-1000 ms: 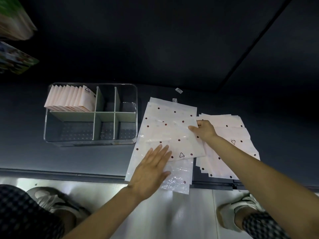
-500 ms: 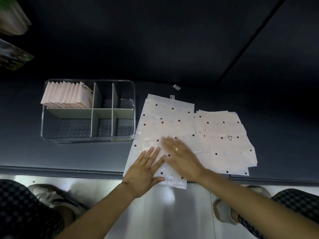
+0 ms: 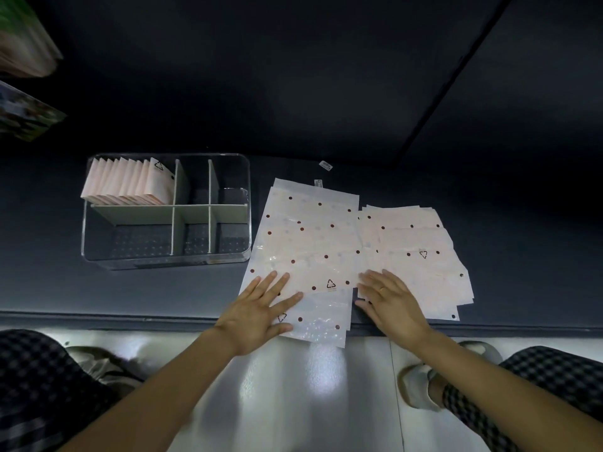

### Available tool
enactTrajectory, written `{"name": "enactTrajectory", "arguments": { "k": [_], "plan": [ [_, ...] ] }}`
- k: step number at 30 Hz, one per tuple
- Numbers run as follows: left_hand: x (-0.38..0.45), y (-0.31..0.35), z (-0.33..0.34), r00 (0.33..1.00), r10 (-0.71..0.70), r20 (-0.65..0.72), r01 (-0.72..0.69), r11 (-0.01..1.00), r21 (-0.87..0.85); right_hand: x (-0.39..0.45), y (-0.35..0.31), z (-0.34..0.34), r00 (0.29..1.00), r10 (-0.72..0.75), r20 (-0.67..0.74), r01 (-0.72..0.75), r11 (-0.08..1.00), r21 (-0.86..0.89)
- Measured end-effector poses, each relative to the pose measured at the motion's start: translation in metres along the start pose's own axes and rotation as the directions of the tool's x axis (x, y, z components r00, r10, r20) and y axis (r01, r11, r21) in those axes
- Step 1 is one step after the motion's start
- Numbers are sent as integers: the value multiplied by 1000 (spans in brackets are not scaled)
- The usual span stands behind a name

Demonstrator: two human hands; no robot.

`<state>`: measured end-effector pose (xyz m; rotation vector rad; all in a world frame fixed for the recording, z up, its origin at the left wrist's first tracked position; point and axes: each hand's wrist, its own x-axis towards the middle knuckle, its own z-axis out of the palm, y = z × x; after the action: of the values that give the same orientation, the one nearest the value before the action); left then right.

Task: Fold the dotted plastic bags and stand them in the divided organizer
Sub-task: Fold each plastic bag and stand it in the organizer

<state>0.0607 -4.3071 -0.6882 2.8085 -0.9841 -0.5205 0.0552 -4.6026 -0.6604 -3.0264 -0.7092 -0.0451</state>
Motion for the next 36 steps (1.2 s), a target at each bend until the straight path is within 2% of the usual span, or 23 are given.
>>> {"name": "enactTrajectory", "arguments": {
  "k": [1, 2, 7, 16, 19, 22, 24, 27, 31, 34, 36],
  "plan": [
    [0, 0, -1, 1000, -3, 5, 3, 1000, -12, 7, -1, -2, 996, -35, -86, 38, 999, 34],
    [1, 0, -2, 1000, -6, 8, 6, 1000, -25, 15, -3, -4, 993, -51, -110, 57, 997, 55],
    [2, 0, -4, 1000, -22, 4, 23, 994, -105, 35, -12, 2, 978, -204, -52, 207, 976, 70],
    [6, 5, -4, 988, -112, -105, 82, 963, -255, 59, -20, 4, 981, -195, -21, 191, 973, -129],
    [7, 3, -8, 977, -156, -144, 101, 938, -332, 63, -21, -8, 973, -226, -39, 224, 973, -61],
    [7, -3, -14, 962, -202, -184, 113, 907, -405, 59, -23, -19, 972, -234, 3, 232, 964, 127],
    [6, -7, -17, 946, -235, -222, 112, 882, -458, 53, -24, -28, 968, -202, 151, 153, 946, 287],
    [3, -10, -18, 937, -256, -237, 115, 869, -482, 39, -22, -37, 894, -184, 409, -67, 848, 526],
    [4, -8, -18, 917, -366, -159, 174, 726, -665, 33, -12, -36, 834, -159, 528, -250, 744, 620],
    [8, -7, -22, 892, -445, -86, 238, 620, -747, 35, 4, -37, 782, -81, 618, -444, 623, 644],
    [11, -9, -25, 879, -475, -31, 273, 555, -786, 38, 15, -33, 777, 0, 629, -522, 558, 645]
  ]
}}
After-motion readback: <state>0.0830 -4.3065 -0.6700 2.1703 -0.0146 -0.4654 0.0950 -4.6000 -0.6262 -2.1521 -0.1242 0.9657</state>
